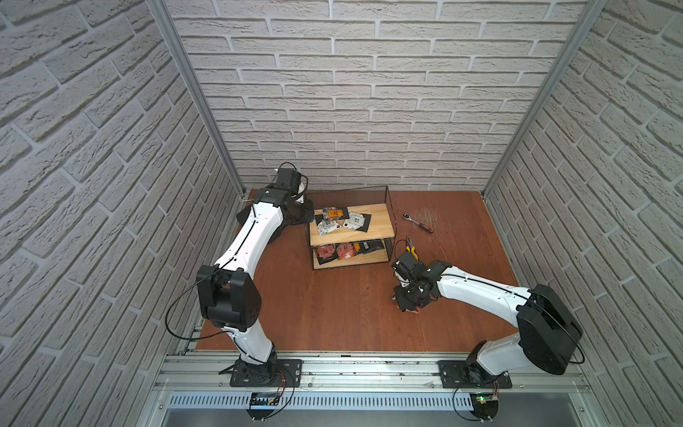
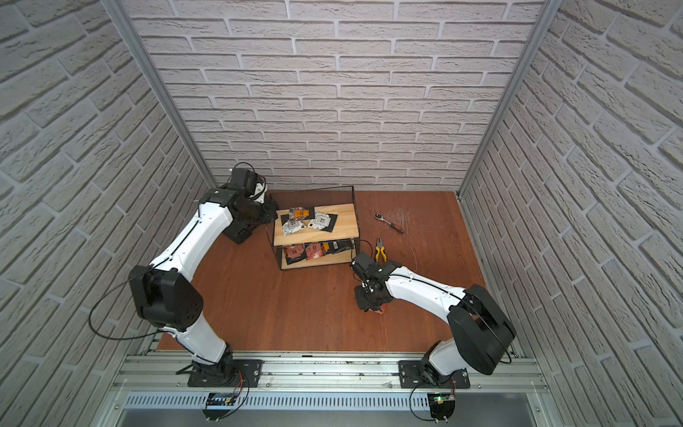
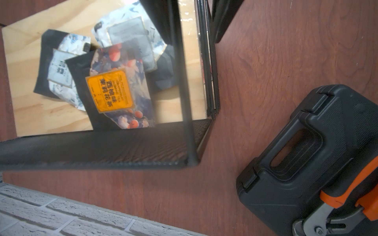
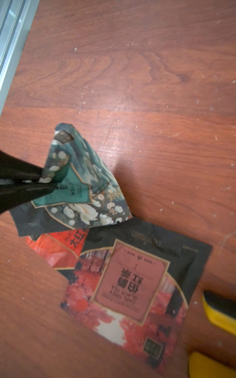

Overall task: Remove the tea bags from the shelf
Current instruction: Place the tea bag at the center of the board.

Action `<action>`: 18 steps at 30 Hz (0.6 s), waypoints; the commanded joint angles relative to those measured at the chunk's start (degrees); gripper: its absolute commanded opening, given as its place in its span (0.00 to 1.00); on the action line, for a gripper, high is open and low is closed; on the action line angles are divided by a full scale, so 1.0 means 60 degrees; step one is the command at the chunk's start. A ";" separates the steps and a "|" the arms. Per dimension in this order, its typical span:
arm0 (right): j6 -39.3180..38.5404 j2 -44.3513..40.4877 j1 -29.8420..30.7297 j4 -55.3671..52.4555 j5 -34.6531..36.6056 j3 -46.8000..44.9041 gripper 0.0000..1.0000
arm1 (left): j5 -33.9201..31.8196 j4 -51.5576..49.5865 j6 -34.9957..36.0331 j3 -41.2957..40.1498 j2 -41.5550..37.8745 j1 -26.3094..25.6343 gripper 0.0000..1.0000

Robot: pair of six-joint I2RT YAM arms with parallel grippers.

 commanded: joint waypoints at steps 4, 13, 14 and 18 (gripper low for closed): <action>-0.0112 0.0297 0.0386 0.0141 0.0107 0.0303 0.27 | 0.0007 0.0215 0.0077 0.0156 0.0180 0.0063 0.34; -0.0116 -0.0039 0.0453 -0.0145 0.0197 0.0644 0.47 | 0.0030 0.0232 0.0072 0.0155 0.0211 0.0058 0.34; -0.0123 -0.0094 0.0451 -0.0189 0.0195 0.0715 0.49 | 0.0040 0.0233 0.0061 0.0155 0.0210 0.0057 0.34; -0.0187 -0.0435 0.0575 -0.0418 0.0292 0.1101 0.54 | 0.0040 0.0237 0.0075 0.0185 0.0222 0.0057 0.34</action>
